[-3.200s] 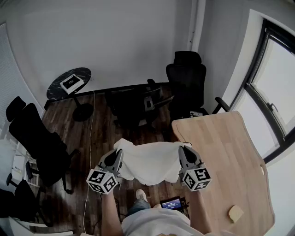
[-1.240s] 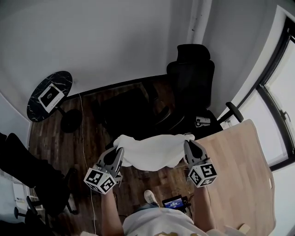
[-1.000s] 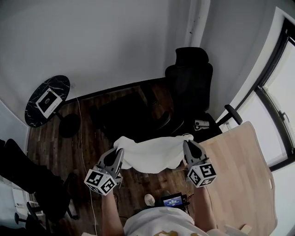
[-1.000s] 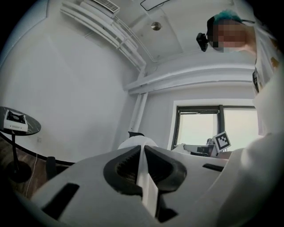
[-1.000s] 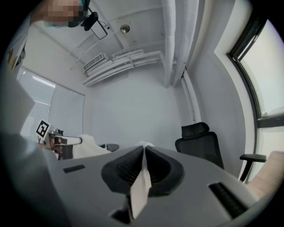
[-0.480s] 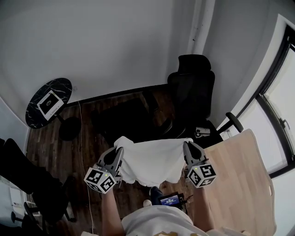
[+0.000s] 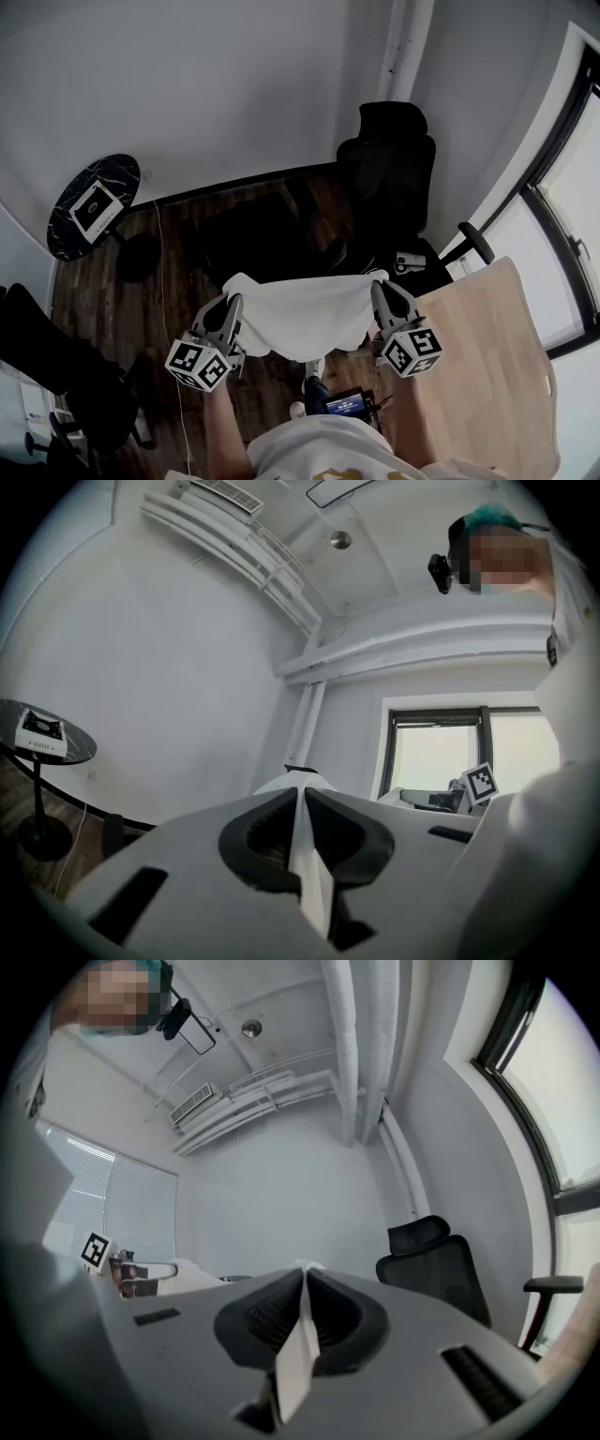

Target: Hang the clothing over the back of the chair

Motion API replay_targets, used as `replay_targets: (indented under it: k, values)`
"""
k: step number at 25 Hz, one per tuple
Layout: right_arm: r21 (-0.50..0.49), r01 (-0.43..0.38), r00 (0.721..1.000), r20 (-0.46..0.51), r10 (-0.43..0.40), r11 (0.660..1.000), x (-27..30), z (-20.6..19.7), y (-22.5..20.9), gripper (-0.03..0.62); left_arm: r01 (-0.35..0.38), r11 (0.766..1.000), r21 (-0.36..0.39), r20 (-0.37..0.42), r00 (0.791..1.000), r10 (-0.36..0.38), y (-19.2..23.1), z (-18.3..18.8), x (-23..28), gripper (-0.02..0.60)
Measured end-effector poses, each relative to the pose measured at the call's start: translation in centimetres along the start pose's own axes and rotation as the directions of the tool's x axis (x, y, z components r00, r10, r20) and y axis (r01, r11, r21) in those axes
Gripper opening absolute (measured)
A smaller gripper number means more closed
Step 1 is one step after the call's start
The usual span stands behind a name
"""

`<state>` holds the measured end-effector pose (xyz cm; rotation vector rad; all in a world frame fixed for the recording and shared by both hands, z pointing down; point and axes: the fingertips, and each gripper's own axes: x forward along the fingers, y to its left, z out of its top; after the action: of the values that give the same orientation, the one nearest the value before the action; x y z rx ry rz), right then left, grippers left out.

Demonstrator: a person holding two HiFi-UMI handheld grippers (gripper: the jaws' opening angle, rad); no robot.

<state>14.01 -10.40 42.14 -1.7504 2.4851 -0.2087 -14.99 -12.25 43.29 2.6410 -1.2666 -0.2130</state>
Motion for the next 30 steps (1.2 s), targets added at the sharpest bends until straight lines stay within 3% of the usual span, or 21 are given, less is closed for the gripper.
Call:
replay_targets:
  k: [6, 14, 23, 30]
  values:
    - [-0.006, -0.002, 1.0, 0.025, 0.003, 1.0, 2.1, 1.5, -0.4, 0.02, -0.011, 0.999, 0.039, -0.023, 1.0, 0.012, 0.7, 1.3, 1.3, 0.032]
    - [-0.02, -0.012, 0.997, 0.071, 0.014, 1.0, 4.9, 4.2, -0.7, 0.021, -0.007, 0.998, 0.057, 0.087, 0.996, 0.002, 1.6, 6.2, 2.9, 0.032]
    - [-0.031, -0.043, 0.991, 0.122, 0.047, 0.999, 8.9, 7.5, -0.6, 0.021, -0.012, 0.999, 0.052, 0.124, 0.992, 0.006, 3.7, 8.6, 5.0, 0.032]
    - [-0.023, -0.085, 0.987, 0.133, 0.088, 0.996, 13.6, 9.4, -1.1, 0.02, -0.034, 0.996, 0.079, 0.109, 0.994, 0.026, 6.2, 9.3, 7.3, 0.032]
